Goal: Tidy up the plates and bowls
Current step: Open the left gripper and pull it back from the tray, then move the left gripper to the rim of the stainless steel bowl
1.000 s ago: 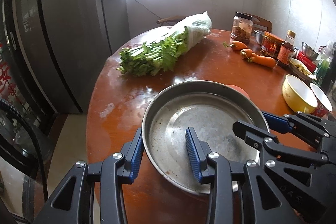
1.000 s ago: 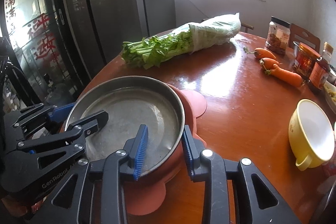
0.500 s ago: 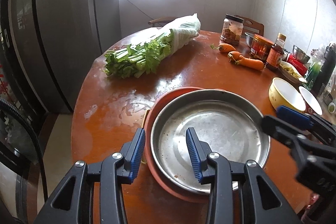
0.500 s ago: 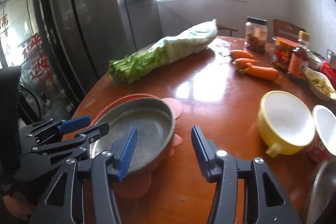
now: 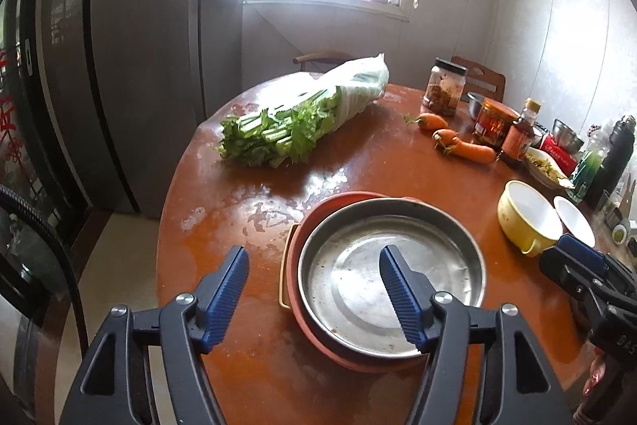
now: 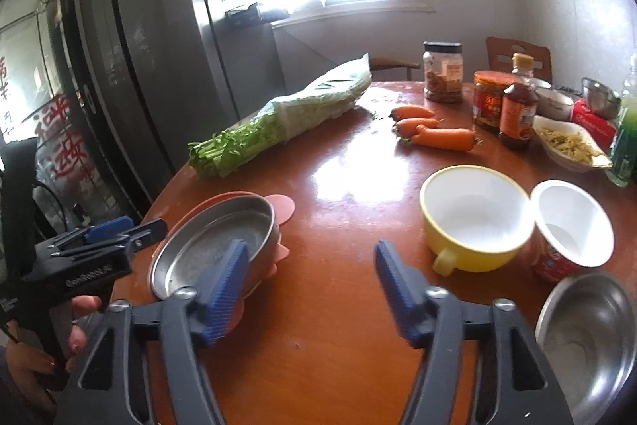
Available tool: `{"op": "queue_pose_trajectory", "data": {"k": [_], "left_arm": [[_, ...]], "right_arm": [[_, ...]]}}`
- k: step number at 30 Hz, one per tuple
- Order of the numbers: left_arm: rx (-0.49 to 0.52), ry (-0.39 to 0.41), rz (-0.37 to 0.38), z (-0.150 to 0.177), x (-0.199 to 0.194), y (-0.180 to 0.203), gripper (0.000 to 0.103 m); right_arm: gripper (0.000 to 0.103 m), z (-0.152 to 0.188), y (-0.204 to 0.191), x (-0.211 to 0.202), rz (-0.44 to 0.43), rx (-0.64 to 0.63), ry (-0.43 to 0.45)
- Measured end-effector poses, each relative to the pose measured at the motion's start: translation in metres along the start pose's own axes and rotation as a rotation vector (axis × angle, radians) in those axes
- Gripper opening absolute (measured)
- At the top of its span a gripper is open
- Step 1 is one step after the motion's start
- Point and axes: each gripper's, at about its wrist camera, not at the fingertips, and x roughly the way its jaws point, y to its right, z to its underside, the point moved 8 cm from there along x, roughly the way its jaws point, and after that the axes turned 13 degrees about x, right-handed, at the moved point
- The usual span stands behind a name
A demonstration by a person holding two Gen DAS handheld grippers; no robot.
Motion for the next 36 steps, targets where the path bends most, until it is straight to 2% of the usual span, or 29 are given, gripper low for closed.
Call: {"op": "queue_pose_trajectory", "data": {"k": [7, 14, 19, 26, 29, 36], "left_arm": [[0.003, 0.014, 0.002, -0.001, -0.016, 0.014, 0.07], [0.047, 0.05, 0.057, -0.008, -0.036, 0.058, 0.07], [0.072, 0.08, 0.115, -0.013, -0.048, 0.093, 0.072], [0.108, 0.104, 0.152, -0.021, -0.061, 0.134, 0.074], [0.145, 0.117, 0.154, -0.021, -0.069, 0.15, 0.075], [0.164, 0.121, 0.174, -0.019, -0.079, 0.176, 0.077]], "right_arm": [[0.072, 0.001, 0.003, -0.016, -0.007, -0.004, 0.013], [0.072, -0.004, 0.016, -0.041, 0.005, 0.004, 0.048], [0.073, -0.009, 0.03, -0.072, 0.039, 0.005, 0.107], [0.074, -0.014, 0.052, -0.104, 0.074, 0.014, 0.164], [0.074, -0.014, 0.062, -0.112, 0.076, 0.03, 0.173], [0.074, -0.01, 0.085, -0.129, 0.083, 0.057, 0.19]]}}
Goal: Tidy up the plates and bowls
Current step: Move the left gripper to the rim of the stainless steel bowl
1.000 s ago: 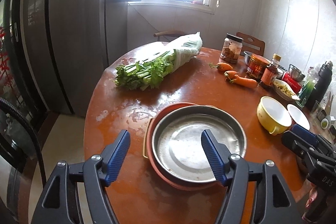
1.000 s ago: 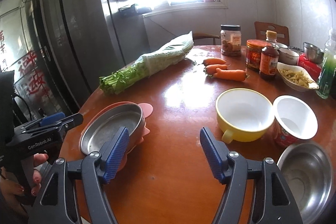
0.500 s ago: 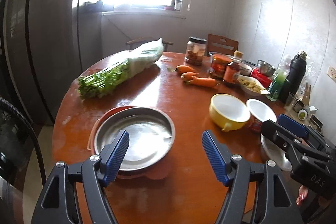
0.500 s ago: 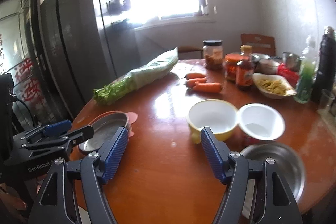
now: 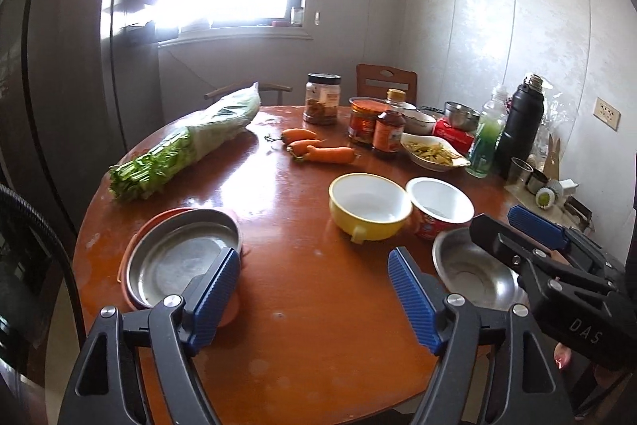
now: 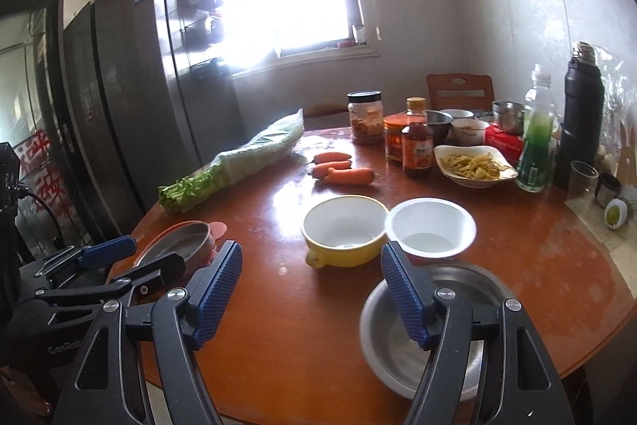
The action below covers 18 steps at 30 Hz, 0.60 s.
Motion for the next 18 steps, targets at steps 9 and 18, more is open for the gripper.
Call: {"op": "queue_pose_trajectory", "data": {"k": [9, 18], "left_arm": [[0.014, -0.032, 0.019, -0.004, 0.01, 0.032, 0.077], [0.04, -0.066, 0.064, -0.006, 0.034, 0.073, 0.077]], "right_arm": [[0.074, -0.015, 0.08, -0.024, 0.226, 0.048, 0.107], [0.074, -0.008, 0.146, -0.03, 0.313, 0.114, 0.083]]}}
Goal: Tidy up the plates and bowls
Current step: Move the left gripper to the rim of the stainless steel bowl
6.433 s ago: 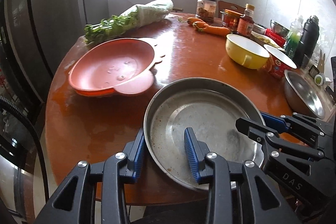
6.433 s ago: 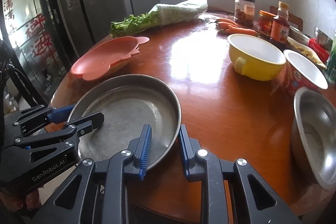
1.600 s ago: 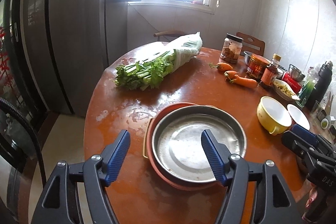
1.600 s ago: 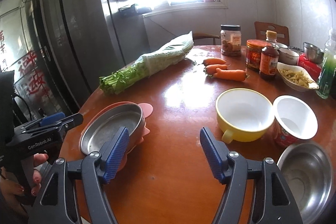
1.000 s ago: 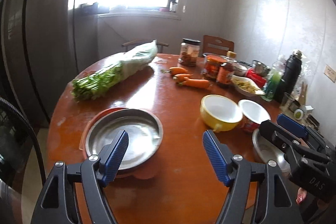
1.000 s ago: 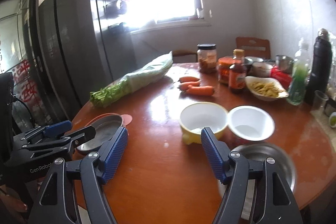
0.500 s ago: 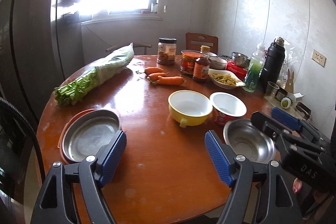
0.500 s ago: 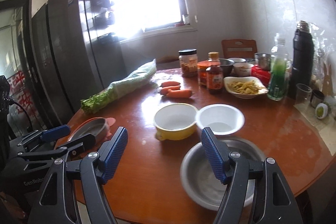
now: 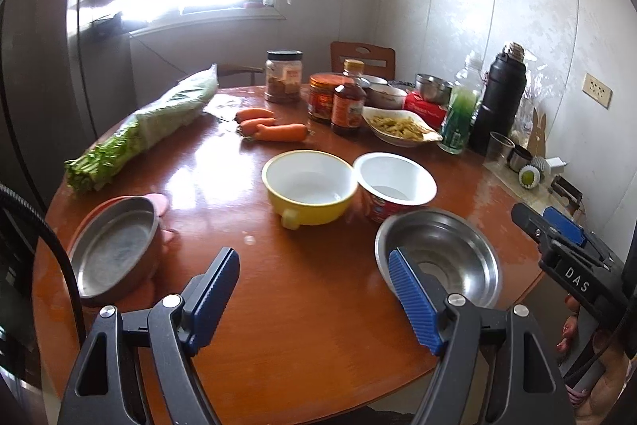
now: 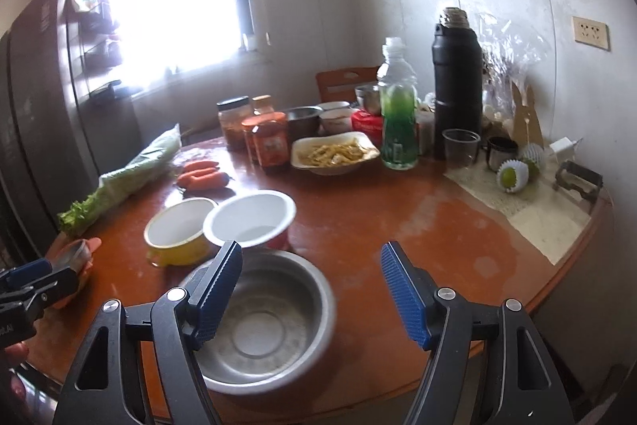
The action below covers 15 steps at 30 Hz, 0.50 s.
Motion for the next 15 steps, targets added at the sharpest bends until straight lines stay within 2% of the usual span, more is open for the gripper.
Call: {"op": "queue_pose_trajectory", "data": {"k": [7, 15], "left_arm": [[-0.002, -0.04, 0.048, -0.001, 0.027, 0.022, 0.078], [-0.032, -0.121, 0.11, 0.009, 0.069, 0.039, 0.078]], "right_arm": [[0.074, 0.012, 0.007, 0.017, -0.019, -0.012, -0.061], [0.074, 0.03, 0.017, 0.041, -0.057, 0.012, -0.152]]}}
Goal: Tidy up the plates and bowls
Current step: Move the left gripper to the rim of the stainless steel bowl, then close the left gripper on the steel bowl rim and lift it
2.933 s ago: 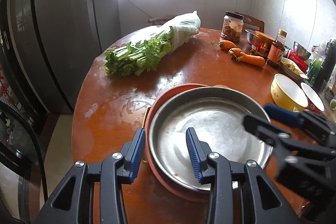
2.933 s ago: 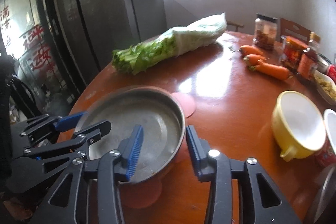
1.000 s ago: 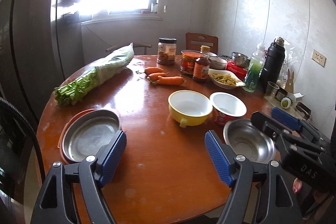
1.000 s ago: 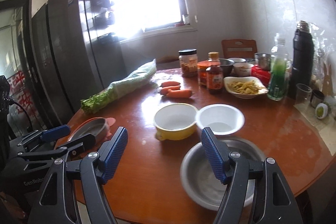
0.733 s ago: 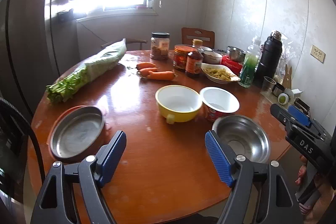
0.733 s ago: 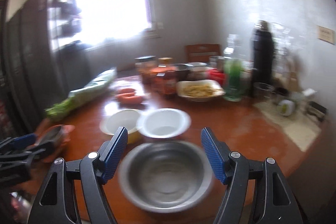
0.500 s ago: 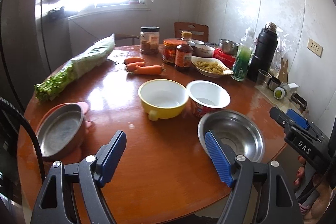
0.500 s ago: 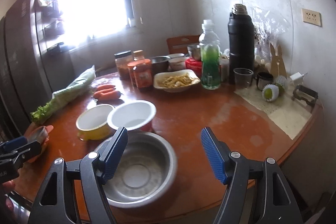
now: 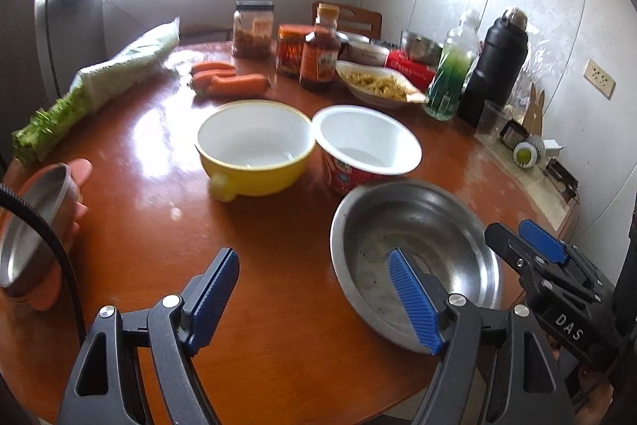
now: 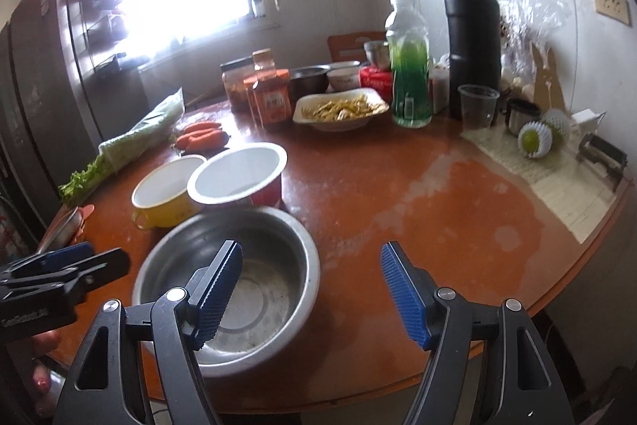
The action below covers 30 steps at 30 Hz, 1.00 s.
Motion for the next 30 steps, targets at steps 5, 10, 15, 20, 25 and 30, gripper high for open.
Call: {"op": "queue_pose_trajectory", "data": {"k": [5, 10, 15, 20, 25, 30], "left_arm": [[0.008, -0.007, 0.008, 0.001, 0.017, 0.008, 0.078], [0.018, -0.014, 0.023, 0.003, 0.03, 0.015, 0.077], [-0.005, -0.038, 0.043, 0.006, 0.041, 0.016, 0.068], [-0.006, -0.051, 0.091, 0.013, 0.047, 0.021, 0.039], [-0.01, -0.041, 0.087, 0.018, 0.038, 0.013, 0.038], [-0.024, -0.027, 0.047, 0.026, 0.02, -0.009, 0.038]], "right_arm": [[0.065, 0.007, 0.006, 0.017, -0.009, 0.035, -0.032], [0.044, 0.013, 0.005, 0.028, 0.003, 0.008, -0.053], [0.026, 0.02, -0.004, 0.034, -0.02, -0.02, -0.077], [0.024, 0.022, -0.014, 0.034, -0.047, -0.031, -0.087], [0.024, 0.027, -0.03, 0.032, -0.066, -0.043, -0.103], [0.025, 0.033, -0.058, 0.029, -0.094, -0.081, -0.109]]}}
